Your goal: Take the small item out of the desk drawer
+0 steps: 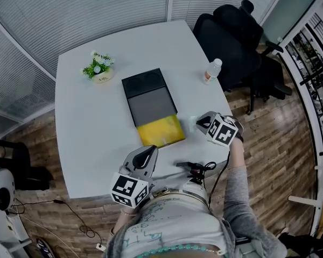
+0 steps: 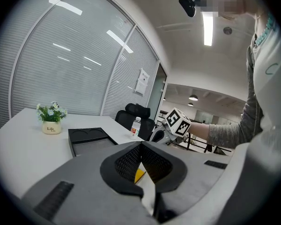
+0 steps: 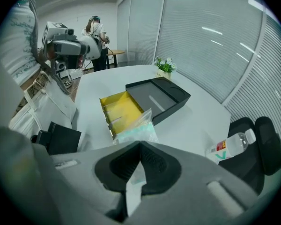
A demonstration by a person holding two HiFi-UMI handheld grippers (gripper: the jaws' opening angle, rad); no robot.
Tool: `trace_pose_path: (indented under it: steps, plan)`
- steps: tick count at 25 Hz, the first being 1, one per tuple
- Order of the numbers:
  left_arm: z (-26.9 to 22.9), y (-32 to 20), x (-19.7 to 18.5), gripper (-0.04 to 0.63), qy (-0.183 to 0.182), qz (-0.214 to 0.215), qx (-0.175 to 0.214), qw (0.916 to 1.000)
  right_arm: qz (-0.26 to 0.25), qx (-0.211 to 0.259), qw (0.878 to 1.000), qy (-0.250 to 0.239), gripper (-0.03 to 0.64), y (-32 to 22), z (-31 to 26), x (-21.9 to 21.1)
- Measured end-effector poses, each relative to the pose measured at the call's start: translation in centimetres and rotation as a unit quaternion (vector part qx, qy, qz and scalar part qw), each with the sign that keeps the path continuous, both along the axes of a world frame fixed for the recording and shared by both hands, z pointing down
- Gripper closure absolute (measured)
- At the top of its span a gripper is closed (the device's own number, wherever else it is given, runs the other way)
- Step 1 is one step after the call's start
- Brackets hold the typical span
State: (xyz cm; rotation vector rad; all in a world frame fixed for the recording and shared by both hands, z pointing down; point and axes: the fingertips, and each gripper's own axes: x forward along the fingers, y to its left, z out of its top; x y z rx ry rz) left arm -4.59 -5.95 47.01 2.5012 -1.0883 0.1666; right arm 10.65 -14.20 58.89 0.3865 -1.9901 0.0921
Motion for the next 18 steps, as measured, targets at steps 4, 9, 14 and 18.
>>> trace_pose_path:
  steps: [4, 9, 14, 18]
  plan:
    - [0.1, 0.1, -0.1, 0.598, 0.004, 0.001, -0.003, 1.0000, 0.017, -0.012, 1.000, 0.011, 0.614, 0.0, 2.9, 0.5]
    - [0.2, 0.0, -0.2, 0.598, 0.007, 0.002, -0.008, 0.9999, 0.018, -0.019, 0.999, 0.023, 0.614, -0.4, 6.6, 0.5]
    - [0.3, -0.1, -0.2, 0.598, 0.011, 0.002, -0.013, 0.9999, 0.022, -0.038, 0.998, 0.042, 0.612, -0.3, 9.5, 0.7]
    - [0.5, -0.1, -0.3, 0.598, 0.012, 0.000, -0.013, 0.9998, 0.023, -0.044, 0.997, 0.053, 0.612, -0.3, 11.2, 0.8]
